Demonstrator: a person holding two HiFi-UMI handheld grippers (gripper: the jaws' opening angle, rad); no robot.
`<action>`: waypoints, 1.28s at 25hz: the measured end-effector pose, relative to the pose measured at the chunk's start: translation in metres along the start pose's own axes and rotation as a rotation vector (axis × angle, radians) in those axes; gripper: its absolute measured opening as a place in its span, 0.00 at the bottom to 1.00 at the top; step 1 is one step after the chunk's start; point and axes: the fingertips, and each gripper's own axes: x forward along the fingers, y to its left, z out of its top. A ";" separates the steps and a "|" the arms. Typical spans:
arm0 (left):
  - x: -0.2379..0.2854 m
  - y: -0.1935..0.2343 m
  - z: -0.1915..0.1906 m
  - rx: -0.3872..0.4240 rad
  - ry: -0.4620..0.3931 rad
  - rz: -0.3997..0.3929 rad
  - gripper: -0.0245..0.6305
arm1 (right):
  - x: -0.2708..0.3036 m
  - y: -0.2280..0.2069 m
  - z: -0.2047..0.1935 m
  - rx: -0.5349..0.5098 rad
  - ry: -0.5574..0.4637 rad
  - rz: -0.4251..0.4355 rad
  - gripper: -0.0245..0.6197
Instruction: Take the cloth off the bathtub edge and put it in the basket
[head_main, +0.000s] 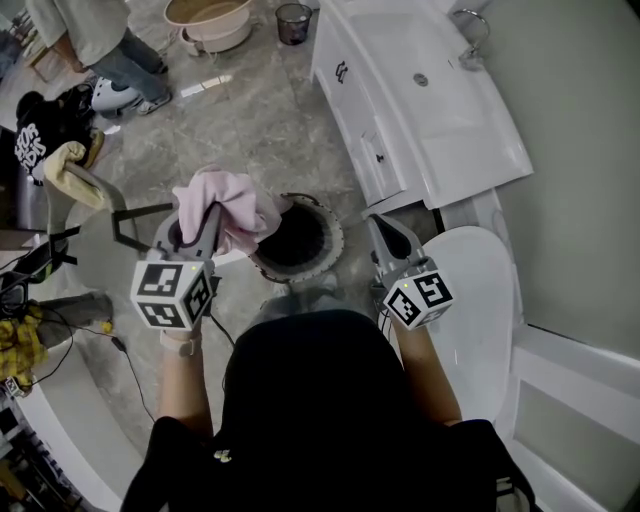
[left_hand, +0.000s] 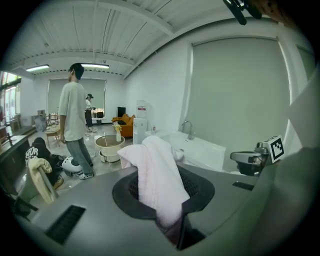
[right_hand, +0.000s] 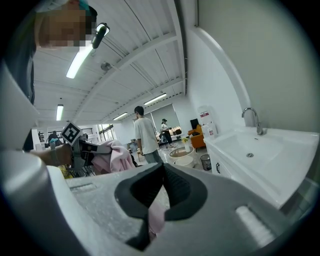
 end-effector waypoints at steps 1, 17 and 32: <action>0.003 -0.004 -0.004 -0.002 0.009 -0.004 0.17 | -0.001 -0.002 -0.002 0.001 0.003 0.000 0.03; 0.068 -0.050 -0.081 -0.049 0.193 -0.143 0.17 | -0.031 -0.025 -0.038 0.038 0.099 -0.088 0.03; 0.155 -0.060 -0.215 -0.014 0.420 -0.275 0.17 | -0.032 -0.017 -0.082 0.053 0.187 -0.173 0.03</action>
